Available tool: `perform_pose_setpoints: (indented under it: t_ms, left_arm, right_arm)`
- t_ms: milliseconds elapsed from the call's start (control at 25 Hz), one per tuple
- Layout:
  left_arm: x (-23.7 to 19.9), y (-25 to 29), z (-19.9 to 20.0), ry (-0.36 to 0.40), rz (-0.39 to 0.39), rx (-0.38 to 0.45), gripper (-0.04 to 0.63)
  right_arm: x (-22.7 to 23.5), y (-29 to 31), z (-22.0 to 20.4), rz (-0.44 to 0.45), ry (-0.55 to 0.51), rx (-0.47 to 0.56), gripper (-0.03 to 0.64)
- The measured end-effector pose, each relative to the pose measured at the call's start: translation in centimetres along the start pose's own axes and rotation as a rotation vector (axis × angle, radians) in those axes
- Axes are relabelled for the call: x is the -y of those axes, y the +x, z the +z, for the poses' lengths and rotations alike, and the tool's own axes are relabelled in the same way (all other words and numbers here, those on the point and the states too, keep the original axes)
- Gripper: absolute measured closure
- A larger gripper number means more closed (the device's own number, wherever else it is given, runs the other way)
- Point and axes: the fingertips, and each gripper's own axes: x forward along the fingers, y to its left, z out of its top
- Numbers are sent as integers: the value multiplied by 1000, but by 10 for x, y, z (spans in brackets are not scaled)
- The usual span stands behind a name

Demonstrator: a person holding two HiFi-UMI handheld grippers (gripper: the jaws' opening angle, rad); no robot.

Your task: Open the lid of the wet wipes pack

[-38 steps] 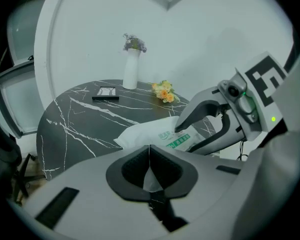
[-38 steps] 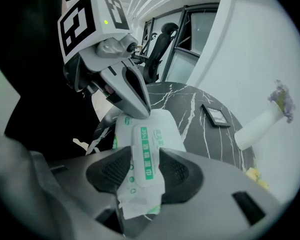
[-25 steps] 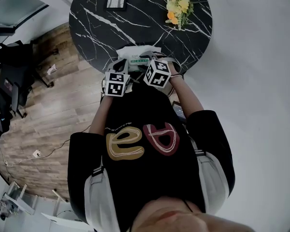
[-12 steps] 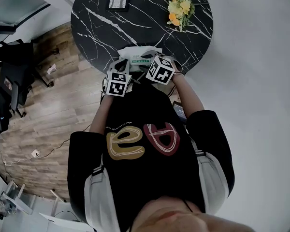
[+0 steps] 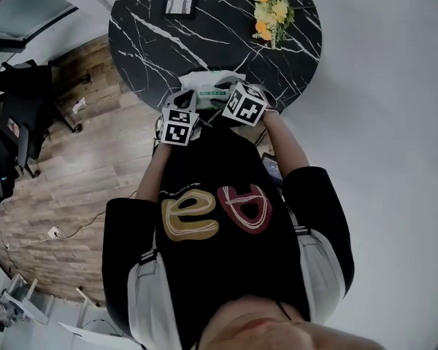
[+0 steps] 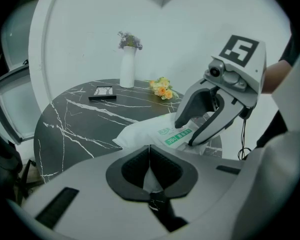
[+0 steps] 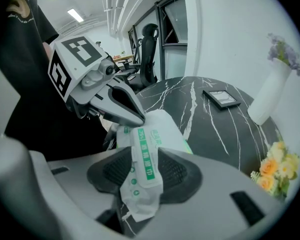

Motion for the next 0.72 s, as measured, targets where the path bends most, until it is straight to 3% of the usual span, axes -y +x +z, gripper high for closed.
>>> perform_pose_setpoints:
  t_ms: [720]
  left_arm:
    - [0,-2,1,-14,-15,-10,577]
  right_arm:
    - [-10,-12,8,-22,-111,-19,540]
